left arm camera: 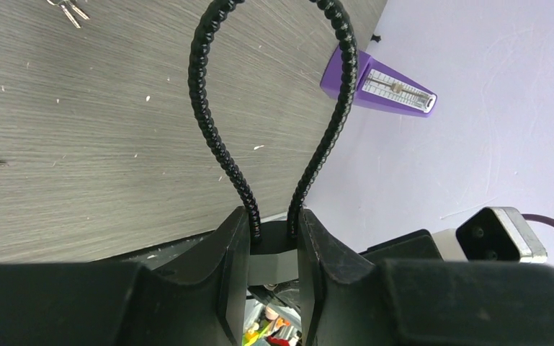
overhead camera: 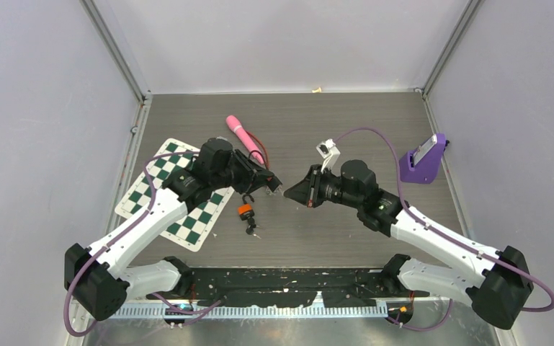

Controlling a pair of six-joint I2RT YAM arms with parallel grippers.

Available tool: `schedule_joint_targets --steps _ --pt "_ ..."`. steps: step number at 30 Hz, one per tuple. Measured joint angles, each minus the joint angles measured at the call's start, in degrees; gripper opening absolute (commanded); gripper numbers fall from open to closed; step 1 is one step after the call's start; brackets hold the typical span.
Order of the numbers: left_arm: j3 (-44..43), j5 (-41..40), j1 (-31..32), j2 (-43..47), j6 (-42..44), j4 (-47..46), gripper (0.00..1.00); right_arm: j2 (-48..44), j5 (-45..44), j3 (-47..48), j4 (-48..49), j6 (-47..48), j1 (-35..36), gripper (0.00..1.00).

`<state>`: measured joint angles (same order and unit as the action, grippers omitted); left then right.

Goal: Unlock with the key

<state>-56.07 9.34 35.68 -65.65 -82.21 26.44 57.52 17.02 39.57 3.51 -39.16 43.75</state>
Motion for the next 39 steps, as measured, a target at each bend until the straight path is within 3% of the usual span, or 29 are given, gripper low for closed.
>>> schedule_joint_targets --steps 7,15,19,21,31,39 --pt "-0.3 -0.3 -0.1 0.0 0.6 1.5 0.00 1.5 2.1 3.1 -5.4 -2.4 -0.2 0.05" --pt "-0.3 -0.3 -0.1 0.0 1.5 1.7 0.00 2.4 3.7 3.3 -4.8 -7.1 -0.3 0.05" --pt "-0.3 -0.2 -0.1 0.1 1.8 1.6 0.14 2.4 3.7 3.3 -4.4 -8.5 -0.4 0.05" --pt "-0.3 0.0 -0.1 0.2 2.0 1.5 0.16 2.4 3.2 3.1 -3.9 -8.8 -0.4 0.05" --pt "0.4 -2.7 1.4 2.5 2.7 0.4 0.01 2.2 0.4 1.7 -0.7 -7.1 0.5 0.05" --pt "3.0 -3.7 1.0 2.8 0.0 -0.5 0.00 2.4 -2.1 -2.3 5.0 -4.6 1.9 0.05"
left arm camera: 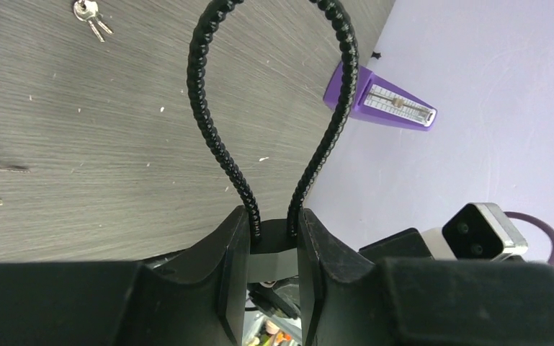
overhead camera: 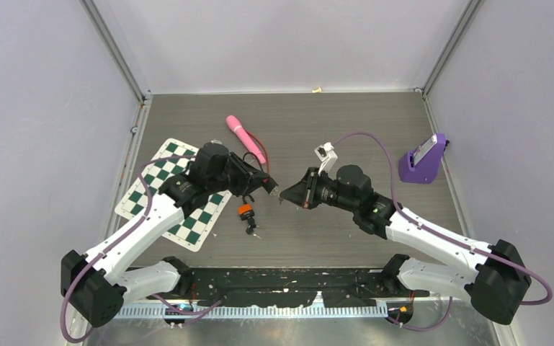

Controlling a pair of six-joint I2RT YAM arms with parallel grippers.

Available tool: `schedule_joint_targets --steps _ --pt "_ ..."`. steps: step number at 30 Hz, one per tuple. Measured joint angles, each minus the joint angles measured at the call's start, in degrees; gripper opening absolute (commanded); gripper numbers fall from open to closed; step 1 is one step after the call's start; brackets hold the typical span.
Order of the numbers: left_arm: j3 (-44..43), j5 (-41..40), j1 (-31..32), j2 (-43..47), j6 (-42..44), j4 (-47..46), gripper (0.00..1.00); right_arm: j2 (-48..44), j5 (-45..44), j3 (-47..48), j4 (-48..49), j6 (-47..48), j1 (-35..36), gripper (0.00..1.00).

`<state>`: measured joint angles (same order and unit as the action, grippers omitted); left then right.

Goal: Unlock with the key

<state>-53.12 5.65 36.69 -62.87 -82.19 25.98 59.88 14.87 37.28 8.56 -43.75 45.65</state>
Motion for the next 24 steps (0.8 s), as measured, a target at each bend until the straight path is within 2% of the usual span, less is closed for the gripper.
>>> schedule_joint_targets --steps 4,10,24 --pt "0.0 3.4 -4.6 0.4 -0.3 0.2 0.00 -0.6 -1.1 0.4 -0.5 0.2 0.0 0.05" --pt "0.0 3.4 -13.5 0.8 -0.1 2.2 0.00 -3.0 -0.2 3.0 -4.9 1.6 0.0 0.05" --pt "0.0 16.5 -14.3 -0.4 -1.3 0.3 0.00 0.3 1.4 7.6 -7.9 2.7 0.2 0.05"
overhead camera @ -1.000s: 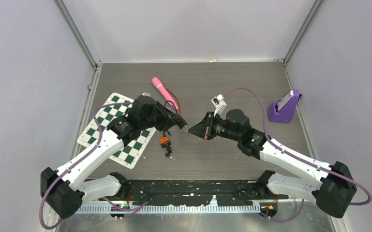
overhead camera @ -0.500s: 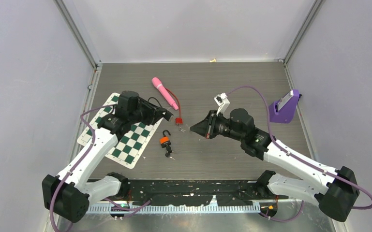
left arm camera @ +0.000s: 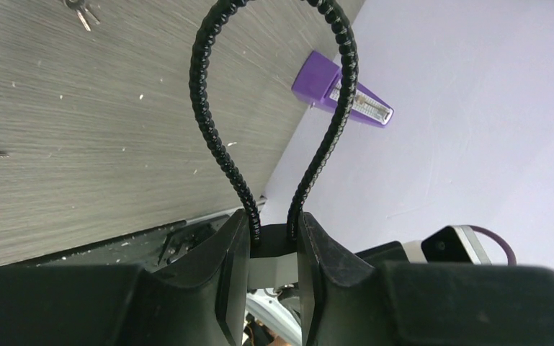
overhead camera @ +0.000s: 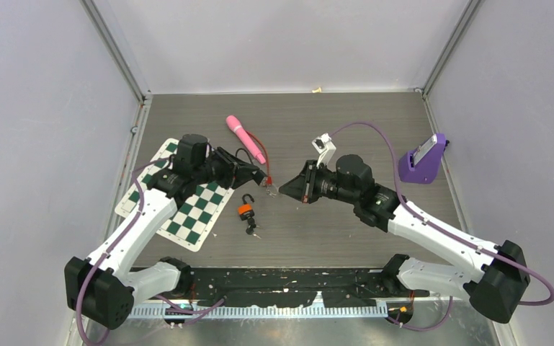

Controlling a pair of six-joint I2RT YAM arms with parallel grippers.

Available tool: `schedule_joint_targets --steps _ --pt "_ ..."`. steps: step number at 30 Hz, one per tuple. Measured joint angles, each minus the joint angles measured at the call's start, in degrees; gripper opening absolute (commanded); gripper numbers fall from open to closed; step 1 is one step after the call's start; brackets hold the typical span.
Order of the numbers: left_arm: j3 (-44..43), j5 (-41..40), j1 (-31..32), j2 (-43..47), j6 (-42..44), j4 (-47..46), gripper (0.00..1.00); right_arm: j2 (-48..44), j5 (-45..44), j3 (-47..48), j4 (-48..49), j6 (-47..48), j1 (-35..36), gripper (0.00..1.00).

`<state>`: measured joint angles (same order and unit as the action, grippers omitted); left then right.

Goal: Unlock with the key

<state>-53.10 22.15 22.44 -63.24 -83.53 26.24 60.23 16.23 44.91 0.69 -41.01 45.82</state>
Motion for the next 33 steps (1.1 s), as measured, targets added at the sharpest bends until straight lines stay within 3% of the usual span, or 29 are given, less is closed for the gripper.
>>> schedule_joint_targets --steps 9,33 --pt "0.0 3.5 0.1 0.0 -0.2 -1.1 0.00 0.9 0.8 1.0 -0.5 -0.1 0.0 0.05" --pt "0.0 3.9 2.7 0.0 -0.7 -3.3 0.00 2.0 2.3 1.0 1.0 -1.8 0.1 0.05"
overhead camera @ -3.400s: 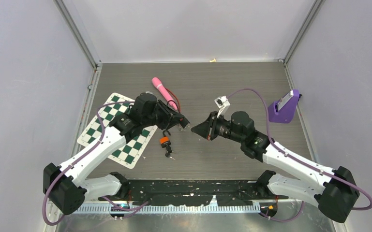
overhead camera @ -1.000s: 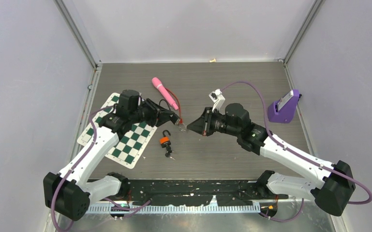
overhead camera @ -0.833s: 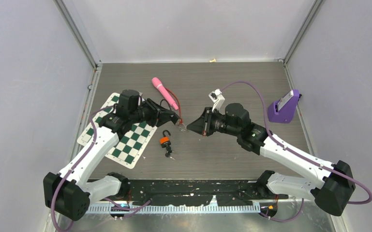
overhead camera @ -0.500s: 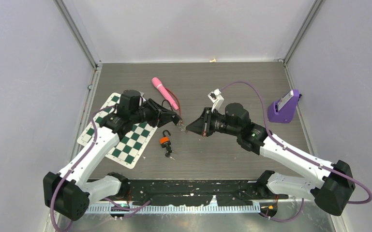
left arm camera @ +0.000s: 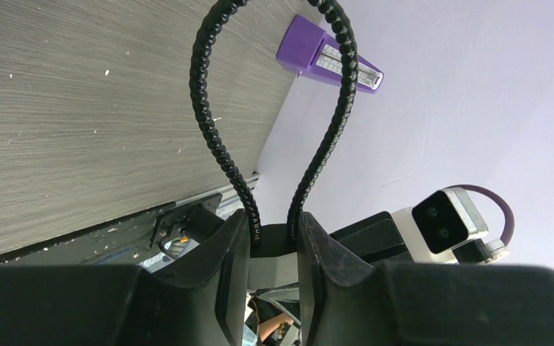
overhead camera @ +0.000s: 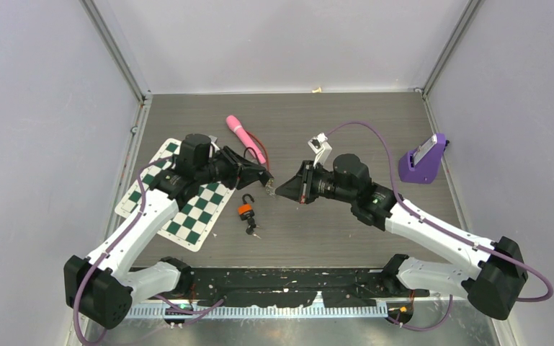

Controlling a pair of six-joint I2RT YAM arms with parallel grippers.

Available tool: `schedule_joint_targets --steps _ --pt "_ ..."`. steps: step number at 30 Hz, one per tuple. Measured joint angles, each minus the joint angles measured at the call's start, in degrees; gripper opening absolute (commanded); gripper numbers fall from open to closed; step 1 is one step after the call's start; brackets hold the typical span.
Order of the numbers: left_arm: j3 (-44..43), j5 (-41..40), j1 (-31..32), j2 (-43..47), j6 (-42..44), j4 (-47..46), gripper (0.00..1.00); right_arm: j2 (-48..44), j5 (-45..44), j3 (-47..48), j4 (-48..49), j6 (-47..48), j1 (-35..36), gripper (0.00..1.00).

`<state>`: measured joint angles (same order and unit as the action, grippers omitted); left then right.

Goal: Unlock with the key

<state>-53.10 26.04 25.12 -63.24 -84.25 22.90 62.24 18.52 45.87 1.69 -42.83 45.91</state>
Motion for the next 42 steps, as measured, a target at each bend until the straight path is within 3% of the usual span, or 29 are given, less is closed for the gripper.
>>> schedule_joint_targets --steps 26,42 --pt "0.0 -0.7 0.8 0.2 -1.1 -0.4 0.00 -2.6 -4.7 -0.2 0.1 -1.2 0.2 0.05" --pt "0.0 -5.0 2.2 1.1 -1.5 -0.3 0.00 -2.1 -7.2 -1.5 2.7 -1.3 2.1 0.05"
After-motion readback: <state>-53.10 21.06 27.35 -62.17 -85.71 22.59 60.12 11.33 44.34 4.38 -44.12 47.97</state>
